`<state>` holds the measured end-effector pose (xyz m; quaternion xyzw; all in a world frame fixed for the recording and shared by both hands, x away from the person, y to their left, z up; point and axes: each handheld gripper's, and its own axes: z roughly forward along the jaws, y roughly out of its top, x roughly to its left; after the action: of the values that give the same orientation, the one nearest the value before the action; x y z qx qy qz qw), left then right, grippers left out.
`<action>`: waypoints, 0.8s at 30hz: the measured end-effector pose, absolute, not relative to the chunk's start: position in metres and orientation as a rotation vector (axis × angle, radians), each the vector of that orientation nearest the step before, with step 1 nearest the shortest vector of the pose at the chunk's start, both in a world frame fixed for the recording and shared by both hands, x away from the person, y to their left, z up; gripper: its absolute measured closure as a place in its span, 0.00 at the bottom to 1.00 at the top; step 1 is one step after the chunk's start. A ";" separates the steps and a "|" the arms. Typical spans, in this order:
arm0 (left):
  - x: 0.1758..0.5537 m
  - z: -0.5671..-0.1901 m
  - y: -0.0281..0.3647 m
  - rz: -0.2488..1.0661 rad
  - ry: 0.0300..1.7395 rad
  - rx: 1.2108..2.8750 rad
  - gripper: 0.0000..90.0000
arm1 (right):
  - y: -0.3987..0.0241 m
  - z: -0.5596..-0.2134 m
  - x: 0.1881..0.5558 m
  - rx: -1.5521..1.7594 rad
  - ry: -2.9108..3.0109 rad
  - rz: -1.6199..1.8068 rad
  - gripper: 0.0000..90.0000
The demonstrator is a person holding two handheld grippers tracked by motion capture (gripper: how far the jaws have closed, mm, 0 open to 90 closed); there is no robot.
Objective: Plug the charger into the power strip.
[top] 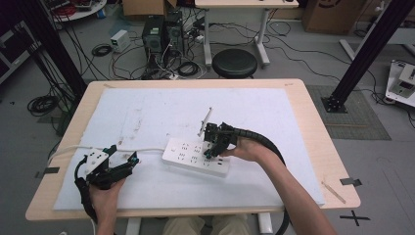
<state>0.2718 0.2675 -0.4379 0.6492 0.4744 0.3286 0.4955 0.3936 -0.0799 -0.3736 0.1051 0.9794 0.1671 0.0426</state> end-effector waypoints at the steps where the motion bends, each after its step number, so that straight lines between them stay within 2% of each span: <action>1: 0.272 -0.438 0.268 0.796 1.149 1.573 0.22 | -0.080 -0.374 0.393 0.326 2.993 0.511 0.71; 24: 0.272 -0.438 0.266 0.789 1.141 1.582 0.23 | -0.083 -0.381 0.395 0.339 2.990 0.576 0.71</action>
<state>0.2717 0.2664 -0.4383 0.6530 0.4708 0.3258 0.4957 0.3952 -0.0830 -0.3811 0.1105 0.9752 0.1877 0.0392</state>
